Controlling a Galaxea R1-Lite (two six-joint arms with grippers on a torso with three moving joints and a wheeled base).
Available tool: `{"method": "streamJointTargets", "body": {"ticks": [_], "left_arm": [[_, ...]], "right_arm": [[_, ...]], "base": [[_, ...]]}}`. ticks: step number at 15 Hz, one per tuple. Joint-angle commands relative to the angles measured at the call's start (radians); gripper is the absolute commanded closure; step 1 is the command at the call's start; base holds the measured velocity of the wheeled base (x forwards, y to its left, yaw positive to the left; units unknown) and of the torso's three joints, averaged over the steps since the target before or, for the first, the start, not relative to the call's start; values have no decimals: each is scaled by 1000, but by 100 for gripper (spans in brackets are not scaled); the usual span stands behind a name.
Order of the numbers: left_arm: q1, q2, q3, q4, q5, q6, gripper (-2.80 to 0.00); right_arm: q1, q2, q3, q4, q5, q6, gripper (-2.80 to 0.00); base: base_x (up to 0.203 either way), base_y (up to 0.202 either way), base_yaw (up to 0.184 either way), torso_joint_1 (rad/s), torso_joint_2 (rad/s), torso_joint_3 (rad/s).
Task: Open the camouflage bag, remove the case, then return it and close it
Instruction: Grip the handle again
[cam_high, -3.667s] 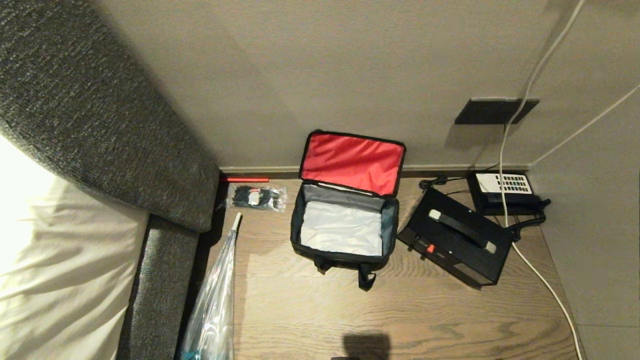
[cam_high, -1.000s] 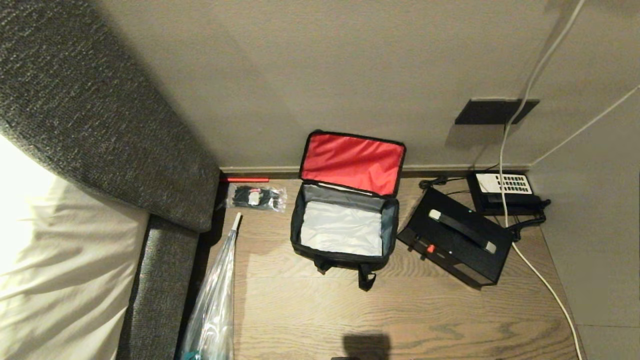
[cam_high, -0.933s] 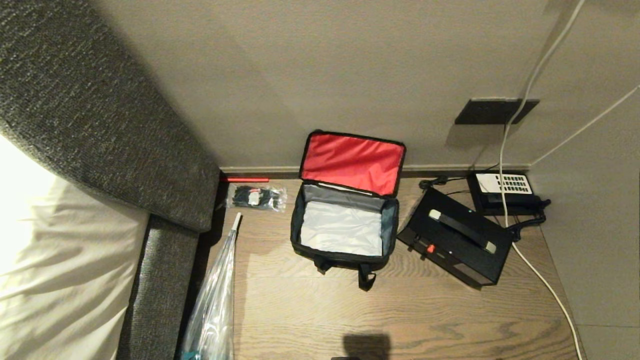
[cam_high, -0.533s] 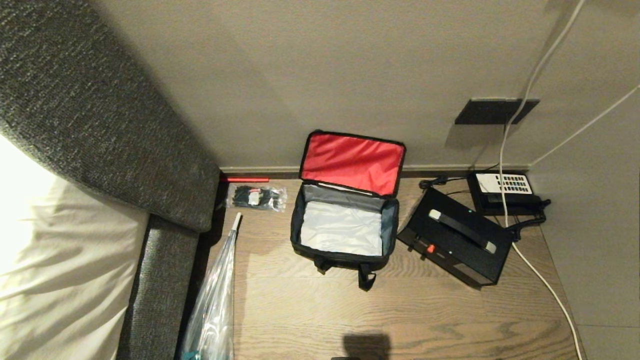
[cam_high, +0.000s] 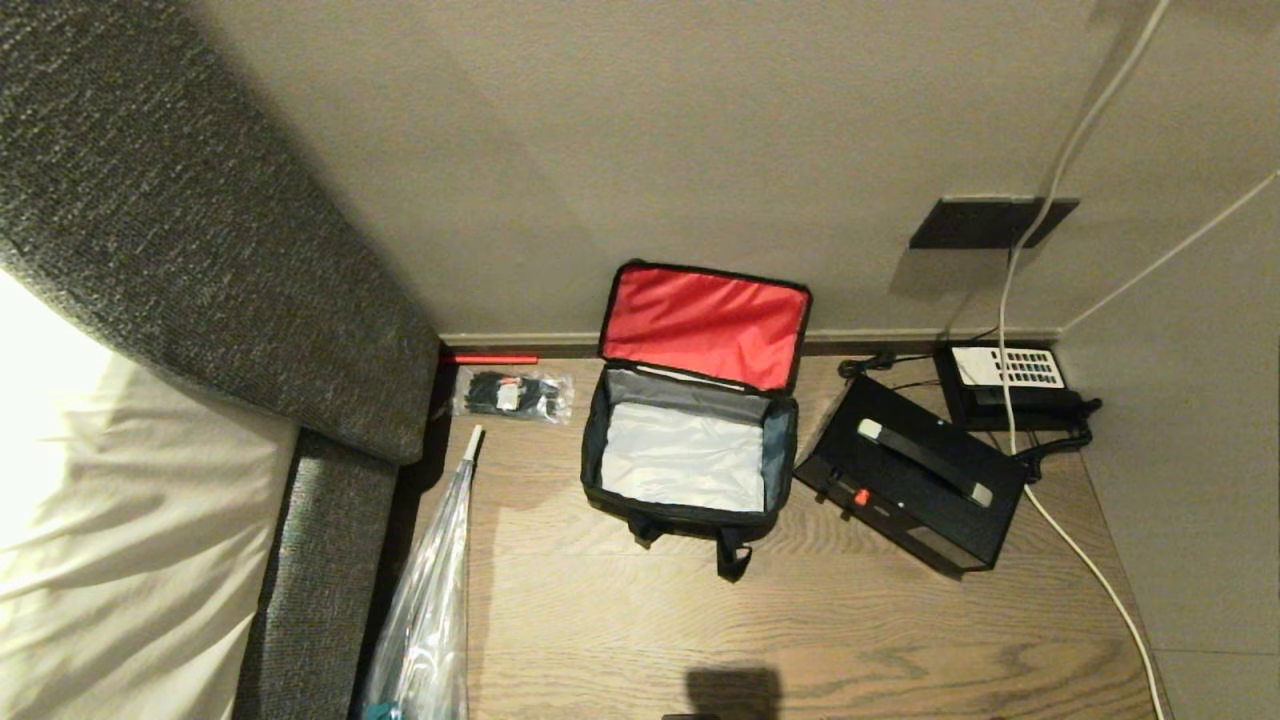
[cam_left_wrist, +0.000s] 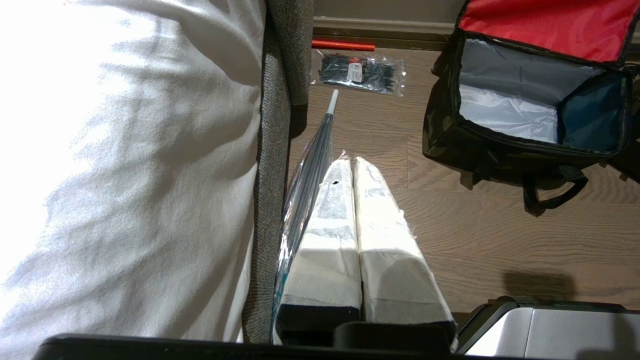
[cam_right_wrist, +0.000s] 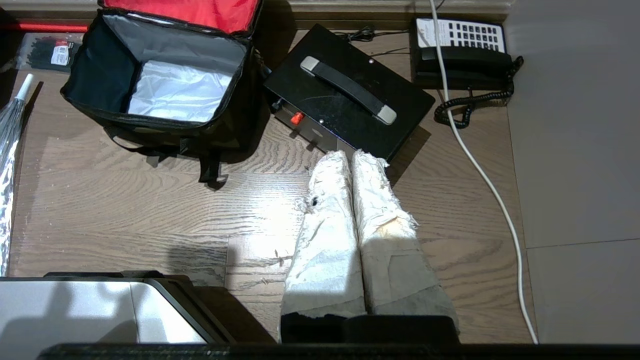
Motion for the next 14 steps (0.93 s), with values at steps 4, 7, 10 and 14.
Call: {"method": "streamJointTargets", "body": {"ticks": [4, 7, 10, 14], "left_arm": [[1, -2, 3, 0, 0, -1, 0], [0, -2, 2, 0, 0, -1, 0], [0, -2, 2, 0, 0, -1, 0], [0, -2, 2, 0, 0, -1, 0]], "right_arm": [[0, 1, 0, 0, 0, 0, 0], [0, 1, 0, 0, 0, 0, 0], [0, 1, 0, 0, 0, 0, 0], [0, 1, -2, 6, 20, -58, 0]], "base": [[0, 0, 0, 0, 0, 0], [0, 0, 0, 0, 0, 0], [0, 0, 0, 0, 0, 0], [0, 0, 0, 0, 0, 0]]}}
